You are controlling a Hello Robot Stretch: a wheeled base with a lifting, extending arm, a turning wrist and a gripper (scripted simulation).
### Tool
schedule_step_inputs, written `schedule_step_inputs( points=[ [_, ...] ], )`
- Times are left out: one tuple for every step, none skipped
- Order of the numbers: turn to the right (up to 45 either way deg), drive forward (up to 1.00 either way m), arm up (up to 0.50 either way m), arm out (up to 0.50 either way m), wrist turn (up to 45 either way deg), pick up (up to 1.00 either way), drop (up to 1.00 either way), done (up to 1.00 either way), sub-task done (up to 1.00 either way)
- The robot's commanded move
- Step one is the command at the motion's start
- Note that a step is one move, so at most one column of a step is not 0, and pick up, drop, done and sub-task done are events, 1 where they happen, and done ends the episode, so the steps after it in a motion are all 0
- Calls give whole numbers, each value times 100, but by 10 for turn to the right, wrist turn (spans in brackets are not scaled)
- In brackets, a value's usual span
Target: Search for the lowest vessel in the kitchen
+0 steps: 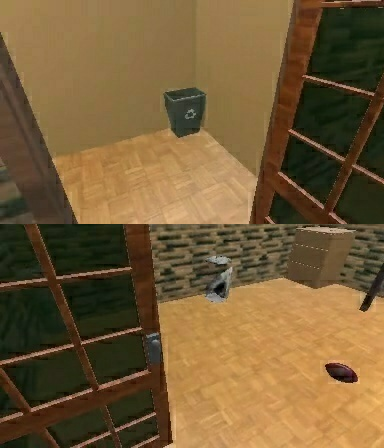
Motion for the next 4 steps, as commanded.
schedule_step_inputs(
  points=[
    [0,100,0,0,0,0,0,0,0],
    [450,0,0,0,0,0,0,0,0],
    [450,0,0,0,0,0,0,0,0],
    [450,0,0,0,0,0,0,0,0]
  ],
)
